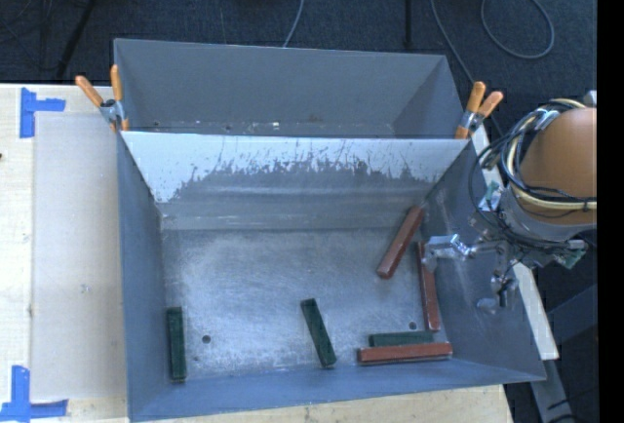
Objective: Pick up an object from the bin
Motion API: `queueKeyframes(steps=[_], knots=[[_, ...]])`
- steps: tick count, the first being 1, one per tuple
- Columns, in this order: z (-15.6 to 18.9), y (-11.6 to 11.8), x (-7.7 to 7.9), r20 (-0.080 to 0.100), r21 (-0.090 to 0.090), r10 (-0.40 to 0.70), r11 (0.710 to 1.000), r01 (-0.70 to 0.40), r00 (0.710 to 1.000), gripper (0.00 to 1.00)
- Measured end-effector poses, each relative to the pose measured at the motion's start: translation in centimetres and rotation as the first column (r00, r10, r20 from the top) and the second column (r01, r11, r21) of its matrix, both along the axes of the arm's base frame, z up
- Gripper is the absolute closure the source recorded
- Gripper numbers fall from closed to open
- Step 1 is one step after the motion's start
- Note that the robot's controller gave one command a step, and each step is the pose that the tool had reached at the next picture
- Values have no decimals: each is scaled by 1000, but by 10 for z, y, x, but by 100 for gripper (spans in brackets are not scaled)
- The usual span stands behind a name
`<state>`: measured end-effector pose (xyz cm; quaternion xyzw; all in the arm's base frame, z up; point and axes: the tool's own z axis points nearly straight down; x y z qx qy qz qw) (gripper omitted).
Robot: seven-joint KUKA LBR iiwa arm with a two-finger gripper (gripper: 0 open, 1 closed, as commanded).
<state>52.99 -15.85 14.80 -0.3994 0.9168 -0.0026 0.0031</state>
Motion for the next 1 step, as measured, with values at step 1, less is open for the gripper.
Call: queueKeyframes(steps=[1], knots=[[-62,31,3,-10,10,273,962,-273,962,0]])
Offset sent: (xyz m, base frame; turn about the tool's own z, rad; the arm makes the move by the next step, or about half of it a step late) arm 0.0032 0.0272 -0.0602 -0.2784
